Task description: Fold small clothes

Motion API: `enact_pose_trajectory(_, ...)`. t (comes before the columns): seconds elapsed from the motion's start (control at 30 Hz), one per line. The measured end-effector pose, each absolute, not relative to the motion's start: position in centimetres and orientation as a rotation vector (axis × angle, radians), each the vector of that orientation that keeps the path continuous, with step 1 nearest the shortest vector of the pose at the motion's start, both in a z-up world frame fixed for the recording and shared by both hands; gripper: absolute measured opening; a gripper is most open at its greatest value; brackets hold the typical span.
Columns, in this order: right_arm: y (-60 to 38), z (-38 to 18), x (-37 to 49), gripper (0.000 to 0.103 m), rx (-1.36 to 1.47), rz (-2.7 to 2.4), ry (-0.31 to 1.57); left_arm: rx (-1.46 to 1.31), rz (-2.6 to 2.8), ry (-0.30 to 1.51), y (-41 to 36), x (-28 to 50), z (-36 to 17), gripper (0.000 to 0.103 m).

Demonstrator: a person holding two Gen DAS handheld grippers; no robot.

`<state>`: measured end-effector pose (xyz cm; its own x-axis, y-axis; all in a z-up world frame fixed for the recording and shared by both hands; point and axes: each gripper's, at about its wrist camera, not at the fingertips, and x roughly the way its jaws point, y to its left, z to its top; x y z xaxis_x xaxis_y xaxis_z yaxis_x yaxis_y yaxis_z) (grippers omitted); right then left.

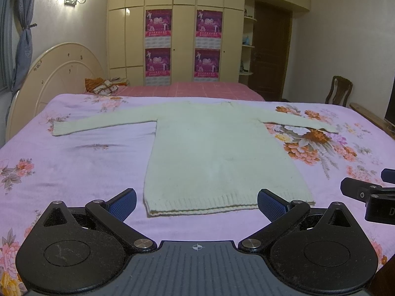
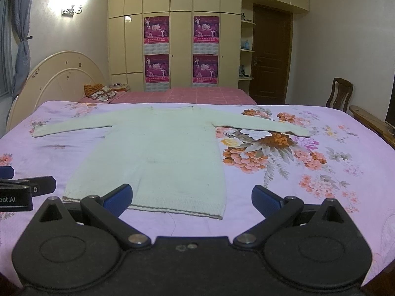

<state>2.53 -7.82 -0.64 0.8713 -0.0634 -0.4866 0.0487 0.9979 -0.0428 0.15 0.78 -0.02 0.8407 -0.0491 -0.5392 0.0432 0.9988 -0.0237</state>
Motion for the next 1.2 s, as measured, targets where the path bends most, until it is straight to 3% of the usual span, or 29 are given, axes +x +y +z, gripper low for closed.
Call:
enact_pose_trajectory(0.8,-7.8,-1.3,2.6,0.102,-0.023,-0.036,0.539,-0.012,-0.037,0.589,0.7,0.8,-0.3,0.103)
enact_pose_trajectory(1.2,-11.2,-0.5,5.1,0.102,0.021,-0.066,0.512,-0.091,-0.06,0.523,1.5,5.2,0.1,0.103)
